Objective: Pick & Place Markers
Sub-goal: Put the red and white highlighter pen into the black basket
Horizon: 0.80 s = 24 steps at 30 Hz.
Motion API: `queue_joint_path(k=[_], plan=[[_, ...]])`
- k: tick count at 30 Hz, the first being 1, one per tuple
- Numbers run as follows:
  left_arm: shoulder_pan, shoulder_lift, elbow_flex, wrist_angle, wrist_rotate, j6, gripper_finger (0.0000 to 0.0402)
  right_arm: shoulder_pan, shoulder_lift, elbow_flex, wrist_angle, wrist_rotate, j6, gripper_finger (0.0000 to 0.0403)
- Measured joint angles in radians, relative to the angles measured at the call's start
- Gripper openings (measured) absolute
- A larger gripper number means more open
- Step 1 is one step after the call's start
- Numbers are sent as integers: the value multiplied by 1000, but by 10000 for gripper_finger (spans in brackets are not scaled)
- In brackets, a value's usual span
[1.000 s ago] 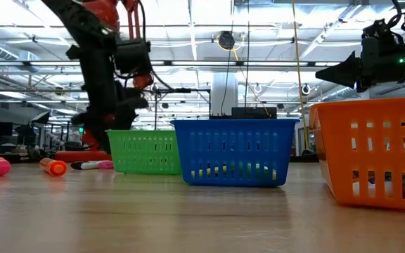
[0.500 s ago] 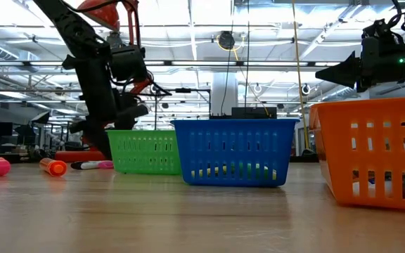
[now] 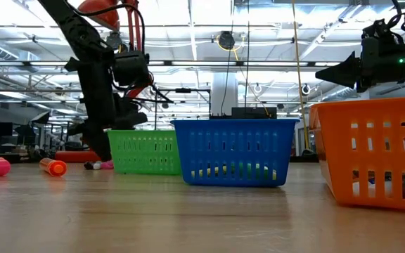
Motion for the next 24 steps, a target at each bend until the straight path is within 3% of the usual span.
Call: queue_joint_path(k=[6,13,24], plan=[[1,-16,-6,-17,-16,30,139,0,0,0,0,0,0,0],[5,-70,-10,-32,-9,99,35,0,0,0,0,0,0,0],[-15,-251,-11,16,-1,134,41,0,0,0,0,0,0,0]])
